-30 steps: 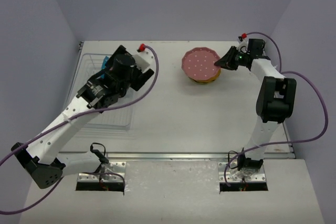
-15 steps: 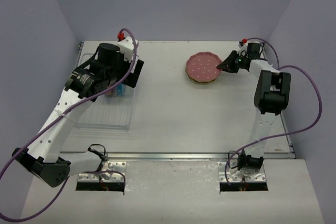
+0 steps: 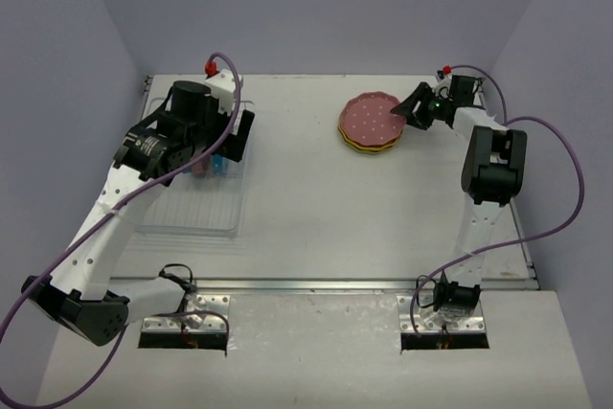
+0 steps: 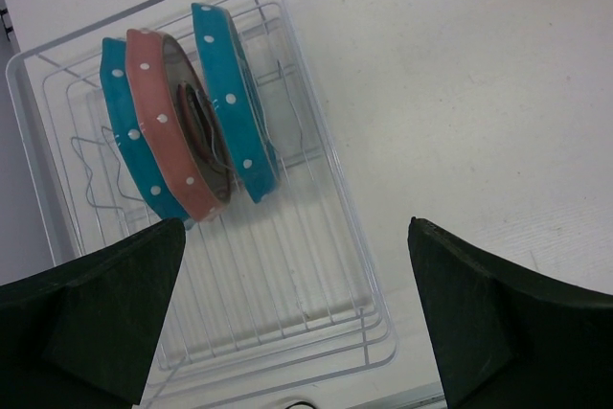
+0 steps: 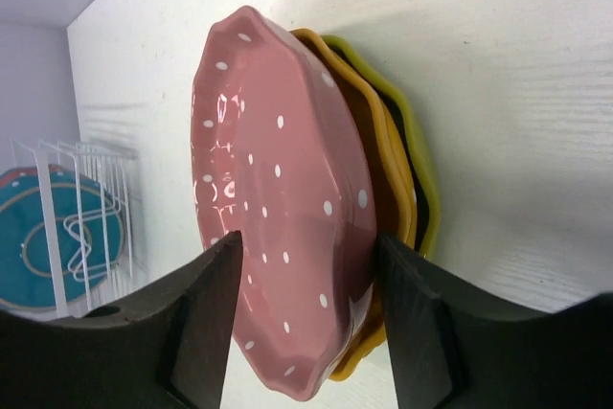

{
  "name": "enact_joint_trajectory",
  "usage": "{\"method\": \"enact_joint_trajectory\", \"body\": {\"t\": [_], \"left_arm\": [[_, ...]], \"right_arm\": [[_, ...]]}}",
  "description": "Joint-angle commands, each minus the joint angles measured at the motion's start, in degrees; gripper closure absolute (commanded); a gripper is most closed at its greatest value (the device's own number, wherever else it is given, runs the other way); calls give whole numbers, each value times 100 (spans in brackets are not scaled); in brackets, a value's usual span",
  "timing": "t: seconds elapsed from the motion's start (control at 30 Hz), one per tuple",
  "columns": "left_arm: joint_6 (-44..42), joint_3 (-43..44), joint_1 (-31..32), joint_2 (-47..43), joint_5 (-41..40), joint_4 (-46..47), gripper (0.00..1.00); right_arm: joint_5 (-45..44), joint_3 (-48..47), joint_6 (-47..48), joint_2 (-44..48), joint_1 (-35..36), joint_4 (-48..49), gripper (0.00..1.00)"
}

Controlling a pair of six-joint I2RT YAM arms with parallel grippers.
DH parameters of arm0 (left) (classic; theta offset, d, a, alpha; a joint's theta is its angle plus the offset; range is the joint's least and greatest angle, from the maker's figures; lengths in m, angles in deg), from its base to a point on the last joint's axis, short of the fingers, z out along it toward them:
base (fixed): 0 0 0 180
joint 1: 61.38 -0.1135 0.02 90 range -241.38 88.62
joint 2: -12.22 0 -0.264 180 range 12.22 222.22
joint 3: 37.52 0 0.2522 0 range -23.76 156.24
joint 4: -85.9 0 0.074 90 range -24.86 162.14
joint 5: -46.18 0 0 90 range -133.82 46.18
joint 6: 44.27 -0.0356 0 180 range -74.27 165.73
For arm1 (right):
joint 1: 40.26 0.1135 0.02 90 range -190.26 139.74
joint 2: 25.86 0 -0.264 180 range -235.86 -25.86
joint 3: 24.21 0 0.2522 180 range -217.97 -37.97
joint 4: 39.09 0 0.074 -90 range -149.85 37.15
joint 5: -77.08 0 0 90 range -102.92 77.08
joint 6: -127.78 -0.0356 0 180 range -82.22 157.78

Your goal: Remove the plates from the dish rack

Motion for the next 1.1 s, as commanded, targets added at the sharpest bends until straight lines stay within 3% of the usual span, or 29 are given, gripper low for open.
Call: {"method": "enact_joint_trajectory", "body": {"t": [0.0,0.17,0.27,0.43,0.6,0.77,0.87,0.97,1.07], "left_arm": [[217,33,-310,-230,146,137,0],[413,112,-795,-288,394,73,0],[488,80,-1077,-367,553,43,0],[509,71,-1209,-468,483,59,0],[542,187,-1550,-316,124,-28,0],[509,171,-2067,171,607,-48,19],[407,255,-2713,595,1175,40,33],[236,316,-2974,824,1466,260,40],[66,406,-3072,1302,1380,430,48]], "right_arm": [[163,-159,55,392,7,243,35],[-5,-148,328,780,15,-21,23],[-654,-388,882,1047,113,-558,14],[-1861,-634,1543,1327,323,-1046,9],[-2020,-490,1713,1657,361,-1206,9],[-1437,237,1896,2342,465,-1269,9],[-1182,1146,2195,3102,555,-1174,9],[-1051,1803,2396,3520,595,-1134,9],[-996,2363,2477,4055,596,-1099,1]]}}
